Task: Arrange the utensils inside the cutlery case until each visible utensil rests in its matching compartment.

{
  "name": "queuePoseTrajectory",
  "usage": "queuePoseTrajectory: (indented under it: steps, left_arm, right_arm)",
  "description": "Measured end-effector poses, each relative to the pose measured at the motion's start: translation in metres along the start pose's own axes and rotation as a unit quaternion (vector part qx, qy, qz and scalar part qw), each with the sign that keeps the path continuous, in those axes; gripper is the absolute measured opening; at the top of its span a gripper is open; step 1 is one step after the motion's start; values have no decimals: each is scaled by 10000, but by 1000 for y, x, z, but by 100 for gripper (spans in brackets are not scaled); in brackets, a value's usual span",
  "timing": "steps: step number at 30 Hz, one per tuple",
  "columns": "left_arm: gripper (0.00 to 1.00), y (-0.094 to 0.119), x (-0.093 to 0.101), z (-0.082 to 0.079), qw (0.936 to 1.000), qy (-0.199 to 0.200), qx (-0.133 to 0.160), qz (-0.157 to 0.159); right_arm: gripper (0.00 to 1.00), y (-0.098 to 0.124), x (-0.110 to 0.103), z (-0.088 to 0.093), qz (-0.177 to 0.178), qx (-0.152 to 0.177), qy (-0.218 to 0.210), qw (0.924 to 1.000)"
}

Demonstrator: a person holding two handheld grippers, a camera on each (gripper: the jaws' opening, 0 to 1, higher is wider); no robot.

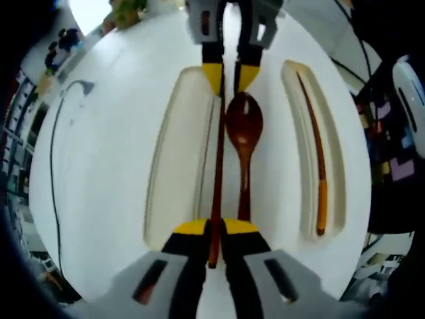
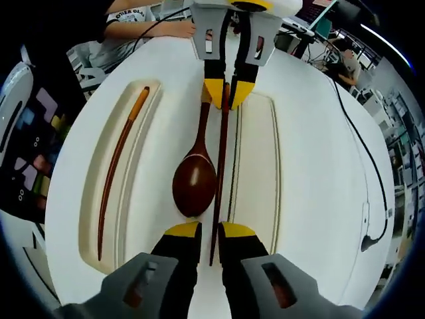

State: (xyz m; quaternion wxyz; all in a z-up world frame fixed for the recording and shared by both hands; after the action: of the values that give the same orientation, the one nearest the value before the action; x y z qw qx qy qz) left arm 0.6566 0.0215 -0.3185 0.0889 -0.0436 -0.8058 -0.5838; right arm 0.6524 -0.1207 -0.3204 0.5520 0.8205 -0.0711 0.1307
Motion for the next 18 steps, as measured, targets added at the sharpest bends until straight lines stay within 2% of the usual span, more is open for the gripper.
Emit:
queuePoseTrajectory:
  steps: [5, 9, 15, 18]
  left_arm:
    - [7, 1, 0, 0, 10000, -74, 39, 43]
    - [7, 0, -1, 0, 9999, -112, 2, 48]
    - [7, -1, -2, -1, 9999, -19, -69, 122]
    - [7, -1, -4, -1, 9996, 162, -8, 214]
  right_arm:
    - [5, 0, -3, 0, -56, -29, -216, 9997]
    - [5, 0, -1, 0, -193, -150, -591, 9980]
    - [4, -1, -2, 1, -275, -10, -516, 9983]
    - [4, -2, -3, -1, -232, -82, -555, 9982]
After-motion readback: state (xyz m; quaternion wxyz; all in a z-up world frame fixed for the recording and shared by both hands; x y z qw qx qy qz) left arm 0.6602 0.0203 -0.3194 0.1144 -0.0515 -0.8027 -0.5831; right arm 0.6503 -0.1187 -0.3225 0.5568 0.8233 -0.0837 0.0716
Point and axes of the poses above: the point that each gripper's makers call its tool centre point, and the gripper's own axes: y roughly backward along the fingers, x roughly to its right, z roughly out of its underside, the point moved 2 cm from there along y, roughly backward along the fingers, and after that the axes turned 14 degrees about z, right-handed, at the moved point
